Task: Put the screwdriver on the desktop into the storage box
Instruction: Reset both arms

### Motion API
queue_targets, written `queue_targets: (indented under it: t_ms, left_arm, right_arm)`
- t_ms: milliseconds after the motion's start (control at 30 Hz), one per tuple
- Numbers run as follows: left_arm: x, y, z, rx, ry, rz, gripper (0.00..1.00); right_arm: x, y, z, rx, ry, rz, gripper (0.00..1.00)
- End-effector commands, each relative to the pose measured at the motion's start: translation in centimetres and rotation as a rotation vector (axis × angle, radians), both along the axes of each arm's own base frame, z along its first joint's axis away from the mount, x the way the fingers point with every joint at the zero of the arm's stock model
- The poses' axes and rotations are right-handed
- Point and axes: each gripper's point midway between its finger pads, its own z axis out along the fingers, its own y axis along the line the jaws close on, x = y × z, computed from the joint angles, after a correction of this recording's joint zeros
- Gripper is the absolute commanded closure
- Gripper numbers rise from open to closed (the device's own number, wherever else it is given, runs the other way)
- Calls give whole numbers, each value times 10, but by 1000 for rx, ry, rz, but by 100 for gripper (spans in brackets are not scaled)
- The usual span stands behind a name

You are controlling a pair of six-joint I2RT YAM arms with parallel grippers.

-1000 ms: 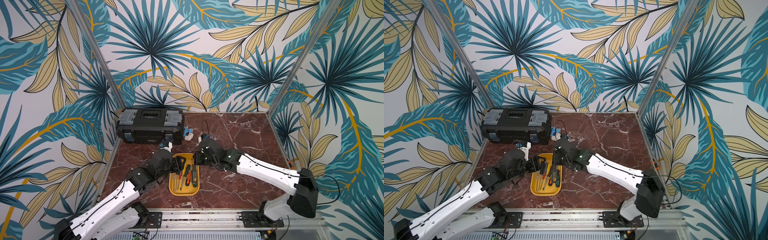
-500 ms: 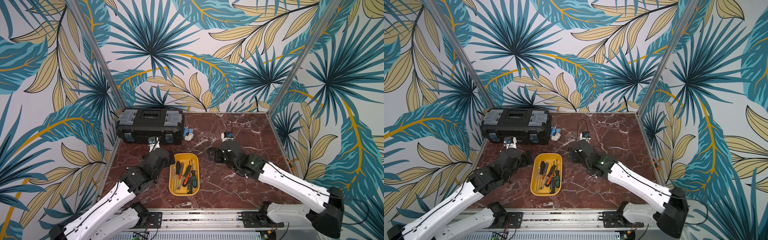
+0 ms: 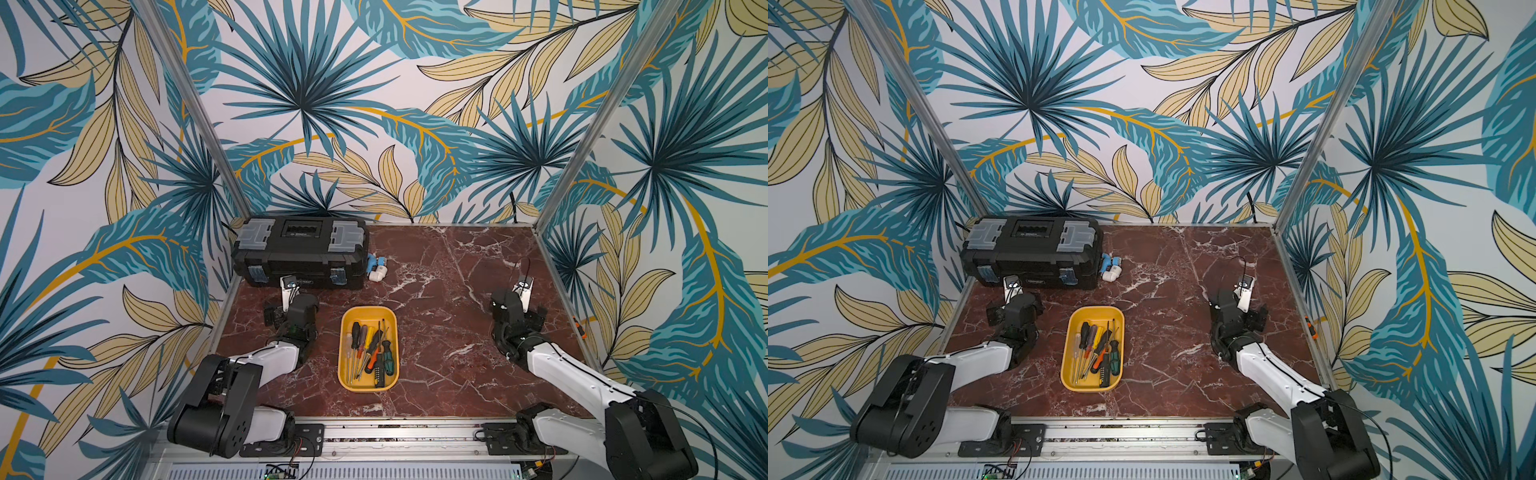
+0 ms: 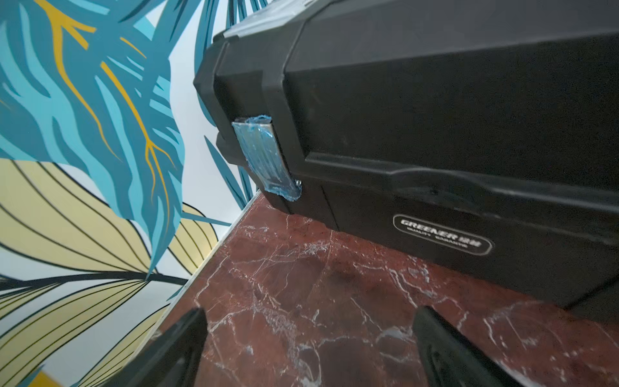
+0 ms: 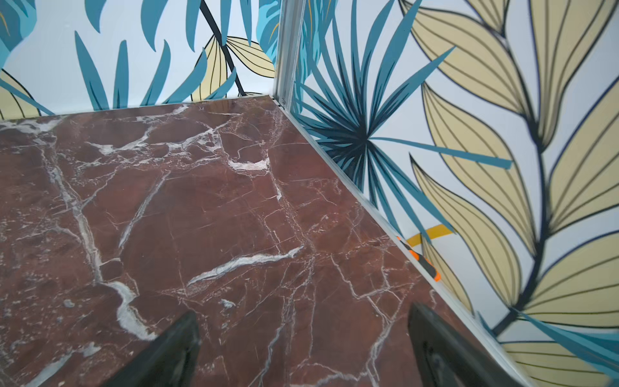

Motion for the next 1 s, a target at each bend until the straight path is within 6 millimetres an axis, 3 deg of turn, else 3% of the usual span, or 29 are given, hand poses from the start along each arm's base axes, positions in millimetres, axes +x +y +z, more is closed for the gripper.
queue_targets:
  t_ms: [0, 33, 67, 133, 167, 233, 267, 367, 967]
  left_arm:
    - [22, 1, 16, -86, -164, -72, 0]
    - [29, -5, 16, -87, -142, -111, 0]
    - [37, -18, 11, -100, -74, -188, 0]
    - [51, -45, 3, -82, -47, -366, 0]
    - [48, -57, -5, -84, -40, -447, 0]
    - [43, -44, 1, -64, -154, -381, 0]
    - [41, -42, 3, -81, -143, -367, 0]
    - [42, -42, -3, -90, -107, -368, 0]
    - [45, -49, -4, -72, -68, -379, 0]
  right_arm:
    - [36, 8, -2, 100, -161, 187, 1]
    - [42, 16, -13, 151, -65, 244, 0]
    - [55, 30, -13, 119, -66, 377, 0]
    - [66, 37, -16, 90, -49, 446, 0]
    - [73, 41, -37, 137, -51, 512, 1]
    - [72, 35, -28, 136, -119, 506, 0]
    - [69, 30, -36, 158, -83, 471, 1]
    - [67, 24, -29, 138, -130, 440, 0]
    - [74, 36, -35, 114, -69, 486, 1]
